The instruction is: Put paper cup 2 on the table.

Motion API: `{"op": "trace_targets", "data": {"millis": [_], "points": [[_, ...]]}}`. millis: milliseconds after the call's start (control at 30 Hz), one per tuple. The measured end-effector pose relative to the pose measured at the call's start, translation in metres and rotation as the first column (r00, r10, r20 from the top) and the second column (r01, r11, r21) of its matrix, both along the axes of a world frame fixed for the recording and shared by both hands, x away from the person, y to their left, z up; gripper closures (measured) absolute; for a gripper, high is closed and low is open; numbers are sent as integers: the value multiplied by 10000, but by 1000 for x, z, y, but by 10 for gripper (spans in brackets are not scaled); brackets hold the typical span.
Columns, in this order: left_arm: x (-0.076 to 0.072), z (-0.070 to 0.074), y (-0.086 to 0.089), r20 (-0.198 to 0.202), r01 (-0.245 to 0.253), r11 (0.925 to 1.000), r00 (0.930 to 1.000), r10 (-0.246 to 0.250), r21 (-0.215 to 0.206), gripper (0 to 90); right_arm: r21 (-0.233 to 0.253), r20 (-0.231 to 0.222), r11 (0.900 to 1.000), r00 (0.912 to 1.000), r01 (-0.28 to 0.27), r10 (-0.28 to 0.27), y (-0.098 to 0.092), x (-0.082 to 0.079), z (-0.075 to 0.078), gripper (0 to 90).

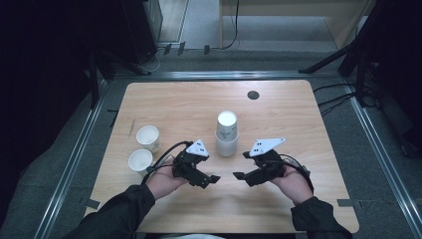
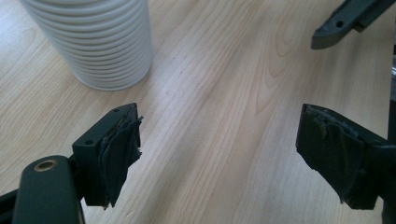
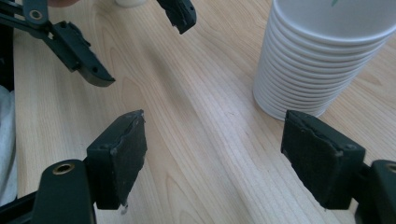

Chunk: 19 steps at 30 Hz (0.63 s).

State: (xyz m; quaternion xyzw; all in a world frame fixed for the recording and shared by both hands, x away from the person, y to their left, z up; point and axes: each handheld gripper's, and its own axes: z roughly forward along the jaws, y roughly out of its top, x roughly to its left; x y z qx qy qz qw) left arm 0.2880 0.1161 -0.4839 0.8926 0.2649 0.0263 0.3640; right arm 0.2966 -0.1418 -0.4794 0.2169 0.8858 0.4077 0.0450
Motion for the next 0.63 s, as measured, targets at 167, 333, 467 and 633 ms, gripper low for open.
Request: {"op": "trace_targets", "data": {"millis": [167, 333, 467, 633], "points": [[0, -4, -2, -91, 134, 9998, 9999, -132, 171, 139, -84, -12, 9999, 9999, -106, 106, 3, -1, -2, 226], [-1, -6, -4, -135, 339, 9988, 9993, -335, 340, 139, -76, -14, 9999, 9999, -132, 132, 3, -1, -2, 226], [-1, -6, -4, -157, 359, 9988, 9993, -354, 343, 139, -81, -25, 9999, 9999, -147, 147, 3, -1, -2, 226], [0, -8, -4, -288, 382, 9985, 9989, -370, 402, 139, -119, -34, 9997, 9998, -196, 195, 3, 0, -3, 226]]}}
